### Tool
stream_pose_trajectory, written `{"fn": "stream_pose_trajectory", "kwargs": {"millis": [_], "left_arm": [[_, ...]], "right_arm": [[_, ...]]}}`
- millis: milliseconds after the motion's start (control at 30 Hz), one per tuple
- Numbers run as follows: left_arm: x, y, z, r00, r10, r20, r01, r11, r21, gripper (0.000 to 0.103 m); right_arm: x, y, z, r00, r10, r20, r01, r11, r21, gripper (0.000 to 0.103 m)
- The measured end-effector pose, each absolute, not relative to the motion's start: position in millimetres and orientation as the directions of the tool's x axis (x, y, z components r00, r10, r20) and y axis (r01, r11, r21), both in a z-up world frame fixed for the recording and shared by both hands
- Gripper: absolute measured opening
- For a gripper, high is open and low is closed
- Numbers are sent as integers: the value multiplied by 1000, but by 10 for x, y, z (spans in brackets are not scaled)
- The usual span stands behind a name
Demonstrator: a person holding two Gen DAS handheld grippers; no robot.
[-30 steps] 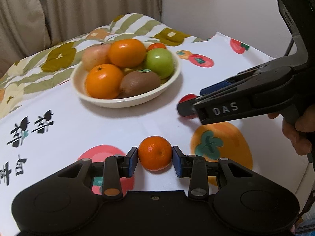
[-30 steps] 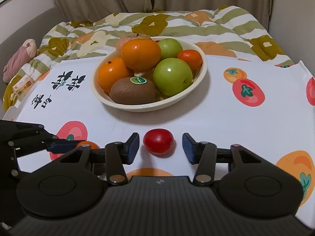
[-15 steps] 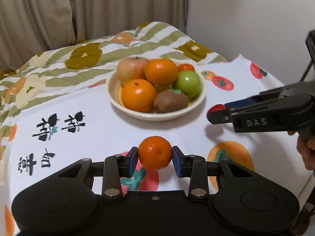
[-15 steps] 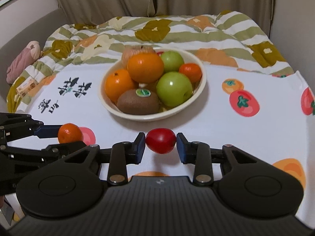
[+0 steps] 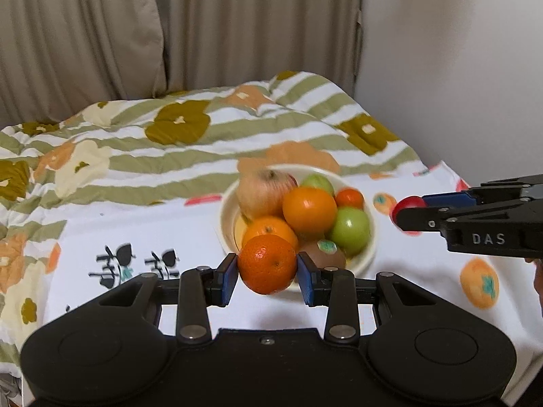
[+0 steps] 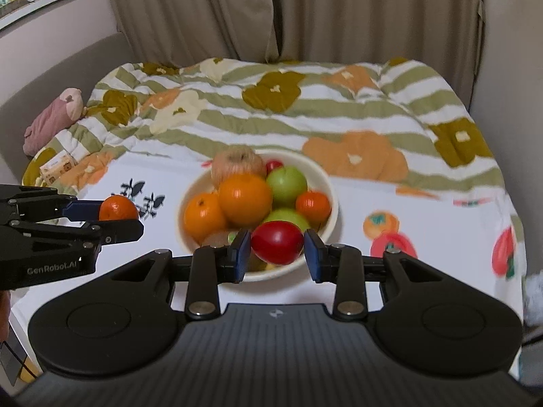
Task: Organize fruits
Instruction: 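Carry the tangerine and the cherry tomato toward the bowl with both grippers, then lower the tangerine into the bowl and open the left gripper while the right gripper holds the tomato above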
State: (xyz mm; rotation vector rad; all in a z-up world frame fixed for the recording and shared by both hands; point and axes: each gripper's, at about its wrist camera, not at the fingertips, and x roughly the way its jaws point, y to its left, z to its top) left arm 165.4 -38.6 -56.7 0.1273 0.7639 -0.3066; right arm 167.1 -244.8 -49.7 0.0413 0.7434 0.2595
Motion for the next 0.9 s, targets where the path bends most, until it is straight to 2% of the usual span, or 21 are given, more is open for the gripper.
{"fn": "stream_pose_trajectory", "kwargs": {"millis": [333, 900], "left_arm": [[2124, -449, -531, 703, -156, -694, 232, 973, 17, 41], [2718, -505, -1003, 648, -78, -758, 125, 992, 5, 41]], "right_arm": [[2137, -2533, -366, 708, 310, -635, -301, 945, 125, 49], [2684, -2715, -655, 657, 351, -667, -365, 923, 126, 49]]}}
